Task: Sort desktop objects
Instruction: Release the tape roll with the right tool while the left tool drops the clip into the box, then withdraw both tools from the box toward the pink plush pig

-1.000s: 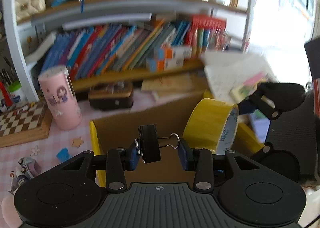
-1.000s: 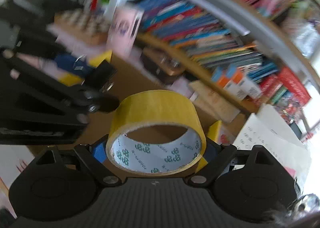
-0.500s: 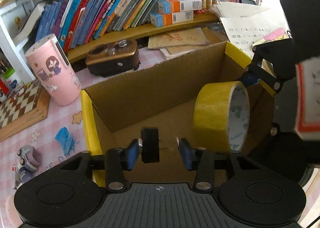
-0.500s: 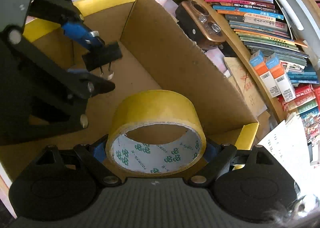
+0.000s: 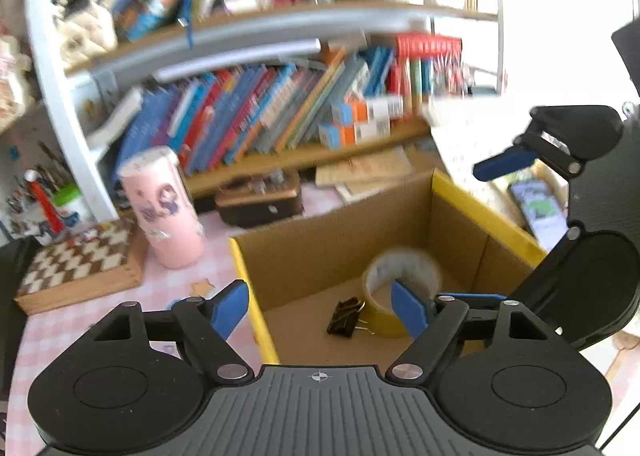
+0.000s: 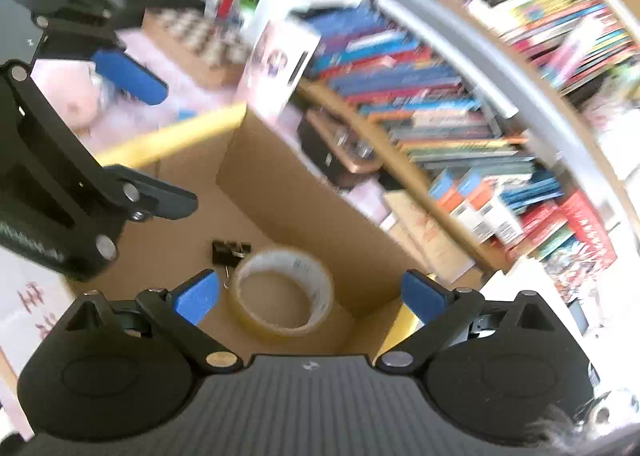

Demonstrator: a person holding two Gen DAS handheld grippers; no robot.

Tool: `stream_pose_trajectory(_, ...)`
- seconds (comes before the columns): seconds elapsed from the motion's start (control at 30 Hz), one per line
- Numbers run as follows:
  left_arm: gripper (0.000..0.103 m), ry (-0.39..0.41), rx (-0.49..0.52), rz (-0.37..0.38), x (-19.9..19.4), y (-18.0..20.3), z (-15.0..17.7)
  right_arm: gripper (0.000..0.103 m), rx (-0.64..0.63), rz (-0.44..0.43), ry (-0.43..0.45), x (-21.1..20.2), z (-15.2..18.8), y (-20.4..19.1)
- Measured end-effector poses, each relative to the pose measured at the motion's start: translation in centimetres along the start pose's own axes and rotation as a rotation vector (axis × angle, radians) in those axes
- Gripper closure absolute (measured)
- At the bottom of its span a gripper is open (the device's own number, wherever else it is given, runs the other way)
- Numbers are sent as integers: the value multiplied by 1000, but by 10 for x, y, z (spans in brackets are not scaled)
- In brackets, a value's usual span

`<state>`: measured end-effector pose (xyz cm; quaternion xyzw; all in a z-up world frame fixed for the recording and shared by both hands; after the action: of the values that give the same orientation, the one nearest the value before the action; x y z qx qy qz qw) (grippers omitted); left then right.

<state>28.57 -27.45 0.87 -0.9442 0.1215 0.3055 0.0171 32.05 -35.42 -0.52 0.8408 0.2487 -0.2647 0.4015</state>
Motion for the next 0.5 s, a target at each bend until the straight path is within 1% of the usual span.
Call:
stream_pose_trajectory(0.13, 17, 75, -42, -11, -40, -5, 4, 4, 74, 69, 91, -43, -3, -4)
stream_pose_trajectory(0.27, 15, 148, -97, -36, -76, -12, 12, 4, 178, 124, 155, -80, -1, -14)
stream_pose_trajectory(0.4, 13, 200, -130, -76, -103, -22, 21, 4, 307, 178, 192, -111, 7, -27)
stream_pose_trajectory(0.5, 13, 229, -163, -100, -121, -30, 28, 4, 403, 206, 191, -125, 17, -36)
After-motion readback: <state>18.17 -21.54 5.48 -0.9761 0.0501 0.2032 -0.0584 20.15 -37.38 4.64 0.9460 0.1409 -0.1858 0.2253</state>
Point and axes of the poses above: each gripper's, at about its wrist camera, not at the fingertips, and x roughly the way its jaws point, y to its right, z to its underside, the point moved 10 cm from there along x, roughly the way its jaws point, and after that the axes turned 11 degrees about -x, right-handed, at the moved point
